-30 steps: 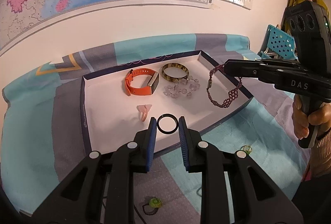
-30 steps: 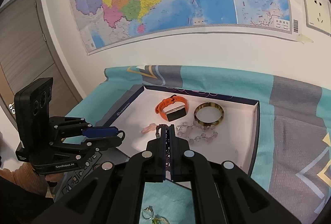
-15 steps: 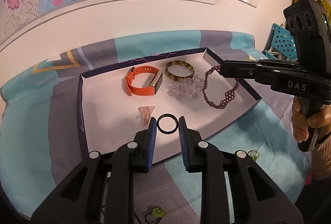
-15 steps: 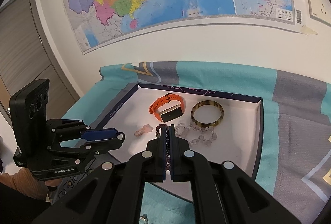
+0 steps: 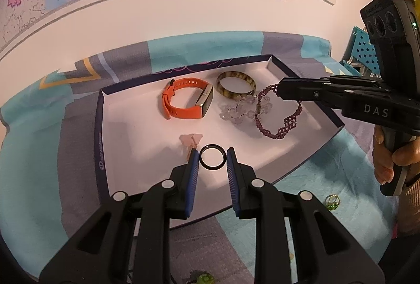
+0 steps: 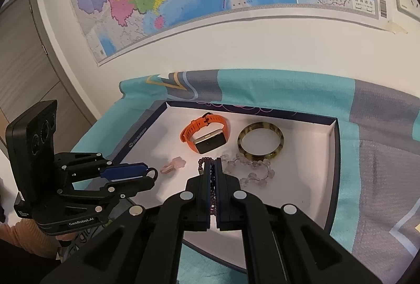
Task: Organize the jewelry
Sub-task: 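Carry the black ring over the tray while the right tool lowers the beaded bracelet into it, then open the left tool to drop the black ring into the tray while the right tool releases the beaded bracelet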
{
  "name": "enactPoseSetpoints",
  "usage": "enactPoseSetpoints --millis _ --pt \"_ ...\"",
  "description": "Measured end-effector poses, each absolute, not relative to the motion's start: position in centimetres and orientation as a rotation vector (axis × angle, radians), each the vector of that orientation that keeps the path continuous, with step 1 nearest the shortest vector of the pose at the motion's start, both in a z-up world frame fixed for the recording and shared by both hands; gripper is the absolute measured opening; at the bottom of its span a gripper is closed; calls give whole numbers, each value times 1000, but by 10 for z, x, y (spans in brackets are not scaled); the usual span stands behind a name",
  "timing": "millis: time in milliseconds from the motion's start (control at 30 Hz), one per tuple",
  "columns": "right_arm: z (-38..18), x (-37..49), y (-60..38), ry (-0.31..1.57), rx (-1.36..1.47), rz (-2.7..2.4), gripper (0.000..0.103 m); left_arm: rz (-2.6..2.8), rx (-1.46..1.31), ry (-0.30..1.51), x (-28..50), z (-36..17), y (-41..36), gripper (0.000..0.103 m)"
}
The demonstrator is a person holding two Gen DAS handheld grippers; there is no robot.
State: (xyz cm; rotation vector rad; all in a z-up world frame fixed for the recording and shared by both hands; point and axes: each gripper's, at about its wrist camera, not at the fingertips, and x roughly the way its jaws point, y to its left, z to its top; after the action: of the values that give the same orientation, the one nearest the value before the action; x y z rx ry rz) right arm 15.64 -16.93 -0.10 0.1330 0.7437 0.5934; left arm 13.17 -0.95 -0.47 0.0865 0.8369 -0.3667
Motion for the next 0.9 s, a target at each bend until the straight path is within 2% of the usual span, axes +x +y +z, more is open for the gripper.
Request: enactPoseSetpoints --millis 900 --pt "-9 169 -175 772 168 576 1 -354 89 858 139 -15 -11 22"
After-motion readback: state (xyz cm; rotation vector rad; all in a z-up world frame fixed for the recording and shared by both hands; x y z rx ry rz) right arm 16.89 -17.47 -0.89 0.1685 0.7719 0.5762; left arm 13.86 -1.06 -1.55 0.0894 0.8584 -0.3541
